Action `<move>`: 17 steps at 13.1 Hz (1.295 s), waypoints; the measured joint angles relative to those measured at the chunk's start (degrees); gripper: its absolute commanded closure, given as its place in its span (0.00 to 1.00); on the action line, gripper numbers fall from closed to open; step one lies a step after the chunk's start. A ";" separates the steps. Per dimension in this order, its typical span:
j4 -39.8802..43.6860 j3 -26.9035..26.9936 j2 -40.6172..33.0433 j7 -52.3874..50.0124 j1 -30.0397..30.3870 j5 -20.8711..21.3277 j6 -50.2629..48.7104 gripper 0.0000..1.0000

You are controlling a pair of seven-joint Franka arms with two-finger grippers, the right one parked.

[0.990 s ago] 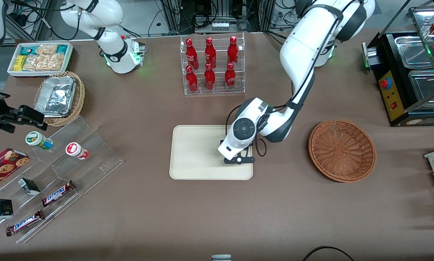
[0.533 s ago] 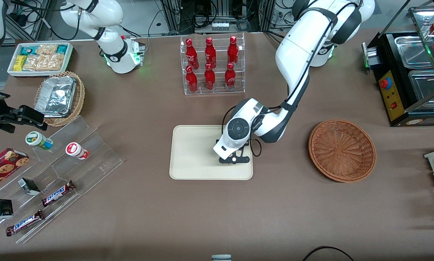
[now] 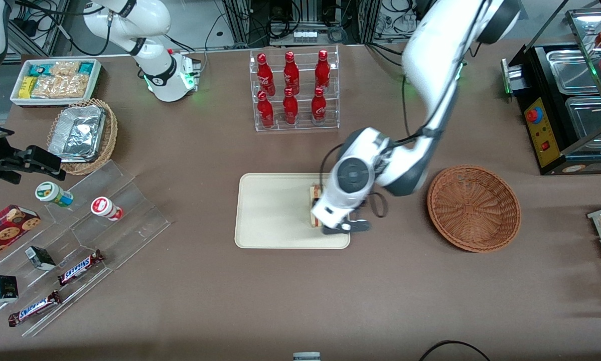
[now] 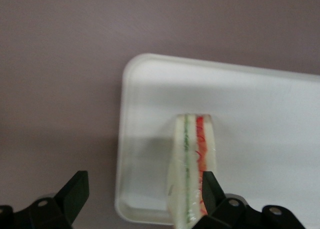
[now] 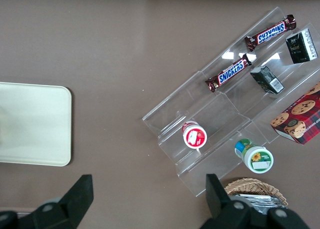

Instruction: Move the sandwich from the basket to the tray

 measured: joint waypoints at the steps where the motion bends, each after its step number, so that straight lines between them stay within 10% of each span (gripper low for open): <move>1: 0.12 0.27 -3.68 0.32 2.77 -0.05 -3.44 0.00; 17: -11.21 1.08 -31.74 24.55 25.54 2.57 -19.68 0.00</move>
